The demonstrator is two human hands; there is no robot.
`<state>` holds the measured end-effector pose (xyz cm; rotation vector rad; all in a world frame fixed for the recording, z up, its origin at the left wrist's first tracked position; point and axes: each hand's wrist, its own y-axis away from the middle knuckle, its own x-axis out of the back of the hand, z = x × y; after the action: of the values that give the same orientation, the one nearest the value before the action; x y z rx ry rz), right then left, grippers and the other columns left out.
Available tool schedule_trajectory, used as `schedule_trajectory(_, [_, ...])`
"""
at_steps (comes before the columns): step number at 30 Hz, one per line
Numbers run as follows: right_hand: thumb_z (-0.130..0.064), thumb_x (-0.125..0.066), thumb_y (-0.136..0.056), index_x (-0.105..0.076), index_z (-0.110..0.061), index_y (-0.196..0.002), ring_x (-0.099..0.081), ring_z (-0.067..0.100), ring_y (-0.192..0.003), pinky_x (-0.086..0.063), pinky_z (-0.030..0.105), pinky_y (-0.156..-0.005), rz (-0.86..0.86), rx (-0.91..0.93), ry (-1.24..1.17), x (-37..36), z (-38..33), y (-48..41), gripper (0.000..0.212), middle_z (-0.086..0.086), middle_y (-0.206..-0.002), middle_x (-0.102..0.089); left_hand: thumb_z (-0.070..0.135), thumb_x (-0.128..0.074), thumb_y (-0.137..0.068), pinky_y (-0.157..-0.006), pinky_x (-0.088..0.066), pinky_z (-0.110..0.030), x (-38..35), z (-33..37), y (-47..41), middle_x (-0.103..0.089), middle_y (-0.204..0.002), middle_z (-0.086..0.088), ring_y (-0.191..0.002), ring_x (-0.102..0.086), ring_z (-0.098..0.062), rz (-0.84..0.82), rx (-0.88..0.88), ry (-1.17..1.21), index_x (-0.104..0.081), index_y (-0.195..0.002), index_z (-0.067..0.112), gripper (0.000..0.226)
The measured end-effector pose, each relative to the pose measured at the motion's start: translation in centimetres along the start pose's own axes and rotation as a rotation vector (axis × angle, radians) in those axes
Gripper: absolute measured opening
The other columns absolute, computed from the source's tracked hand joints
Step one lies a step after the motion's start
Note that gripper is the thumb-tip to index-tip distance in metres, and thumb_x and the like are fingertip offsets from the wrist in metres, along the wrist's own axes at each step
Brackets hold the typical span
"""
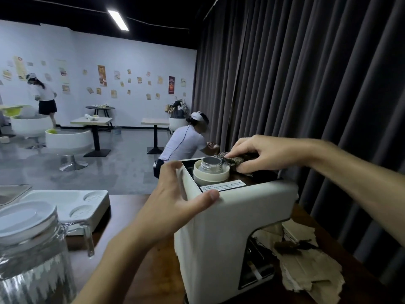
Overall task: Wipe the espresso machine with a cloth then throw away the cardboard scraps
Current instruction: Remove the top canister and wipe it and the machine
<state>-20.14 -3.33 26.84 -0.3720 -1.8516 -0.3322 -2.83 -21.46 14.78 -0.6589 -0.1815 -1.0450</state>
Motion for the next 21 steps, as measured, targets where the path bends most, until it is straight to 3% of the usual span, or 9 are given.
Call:
schedule_trajectory(2, [-0.035, -0.065, -0.090, -0.057, -0.054, -0.120, -0.047, -0.017, -0.108, -0.040, 0.015, -0.094, -0.037, -0.013, 0.019, 0.1, -0.3, 1.7, 0.036, -0.022, -0.125, -0.049, 0.091, -0.056, -0.050, -0.083, -0.034, -0.009, 0.1, -0.1, 0.0, -0.035, -0.131, 0.025, -0.113, -0.045, 0.005, -0.006, -0.001, -0.010, -0.024, -0.131, 0.044, 0.098])
schedule_trajectory(6, [-0.039, -0.067, -0.088, -0.054, -0.050, -0.127, -0.050, -0.010, -0.112, -0.044, 0.017, -0.093, 0.064, 0.011, 0.049, -0.5, -1.0, 4.4, 0.043, -0.025, -0.126, -0.053, 0.091, -0.053, -0.054, -0.082, -0.031, -0.005, 0.4, -0.2, 0.0, -0.032, -0.121, 0.039, -0.106, -0.032, 0.036, -0.031, -0.049, -0.019, -0.026, -0.127, 0.047, 0.090])
schedule_trajectory(11, [-0.028, -0.071, -0.086, -0.066, -0.043, -0.117, -0.057, -0.002, -0.108, -0.047, 0.025, -0.094, 0.203, 0.108, 0.018, -2.4, -2.5, 6.1, 0.036, -0.023, -0.110, -0.060, 0.096, -0.055, -0.052, -0.095, -0.030, -0.015, 0.8, -0.8, 0.1, -0.033, -0.135, 0.030, -0.118, -0.038, 0.014, -0.072, -0.036, -0.008, -0.027, -0.138, 0.042, 0.105])
schedule_trajectory(13, [-0.025, -0.070, -0.086, -0.068, -0.042, -0.116, -0.059, 0.000, -0.106, -0.049, 0.026, -0.091, 0.215, 0.135, 0.008, -3.0, -3.2, 6.1, 0.035, -0.021, -0.108, -0.060, 0.097, -0.056, -0.050, -0.091, -0.031, -0.009, 1.2, -0.8, 0.2, -0.034, -0.134, 0.033, -0.116, -0.039, 0.020, -0.097, -0.041, -0.001, -0.028, -0.139, 0.043, 0.108])
schedule_trajectory(16, [-0.024, -0.070, -0.087, -0.069, -0.043, -0.114, -0.060, 0.003, -0.101, -0.051, 0.028, -0.088, 0.208, 0.142, -0.009, -3.4, -4.5, 5.5, 0.033, -0.021, -0.108, -0.059, 0.095, -0.058, -0.052, -0.085, -0.030, -0.005, 1.5, -1.0, 0.4, -0.030, -0.139, 0.033, -0.118, -0.039, 0.013, -0.124, -0.035, -0.003, -0.027, -0.139, 0.045, 0.105])
schedule_trajectory(21, [-0.037, -0.068, -0.086, -0.065, -0.050, -0.114, -0.059, 0.009, -0.090, -0.050, 0.030, -0.081, 0.197, 0.141, 0.013, -4.3, -6.3, 4.5, 0.031, -0.022, -0.107, -0.051, 0.099, -0.056, -0.047, -0.097, -0.029, -0.010, 1.8, -1.6, 1.1, -0.021, -0.152, 0.035, -0.134, -0.025, 0.014, -0.138, -0.049, 0.067, -0.024, -0.147, 0.045, 0.118])
